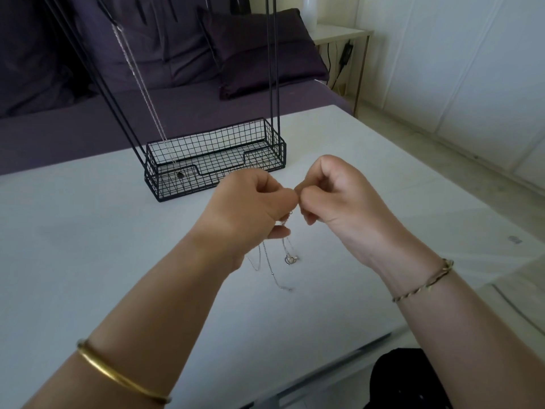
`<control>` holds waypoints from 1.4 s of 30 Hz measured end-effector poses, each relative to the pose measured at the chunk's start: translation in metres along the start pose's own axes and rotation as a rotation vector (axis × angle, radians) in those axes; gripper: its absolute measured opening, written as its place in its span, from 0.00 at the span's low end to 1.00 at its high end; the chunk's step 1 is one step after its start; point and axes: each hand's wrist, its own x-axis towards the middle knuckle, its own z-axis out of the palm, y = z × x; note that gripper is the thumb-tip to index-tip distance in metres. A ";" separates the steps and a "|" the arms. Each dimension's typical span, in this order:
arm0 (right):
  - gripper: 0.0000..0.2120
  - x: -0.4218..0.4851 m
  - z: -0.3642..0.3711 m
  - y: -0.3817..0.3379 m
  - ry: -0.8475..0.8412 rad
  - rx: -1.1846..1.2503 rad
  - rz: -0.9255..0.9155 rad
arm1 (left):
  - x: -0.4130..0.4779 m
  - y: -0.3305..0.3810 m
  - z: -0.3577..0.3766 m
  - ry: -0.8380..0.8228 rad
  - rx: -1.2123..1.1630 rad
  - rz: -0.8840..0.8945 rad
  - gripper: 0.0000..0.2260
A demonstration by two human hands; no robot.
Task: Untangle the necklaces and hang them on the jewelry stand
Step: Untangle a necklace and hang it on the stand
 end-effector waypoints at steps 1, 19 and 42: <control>0.03 0.000 -0.001 -0.002 -0.033 -0.031 0.001 | 0.000 -0.002 -0.001 0.009 0.070 0.030 0.04; 0.05 -0.005 -0.004 -0.003 0.079 -0.225 -0.026 | 0.000 -0.006 0.005 0.019 0.153 0.109 0.02; 0.12 -0.001 0.001 -0.004 -0.028 0.360 0.373 | 0.002 -0.008 0.002 0.001 0.061 0.066 0.04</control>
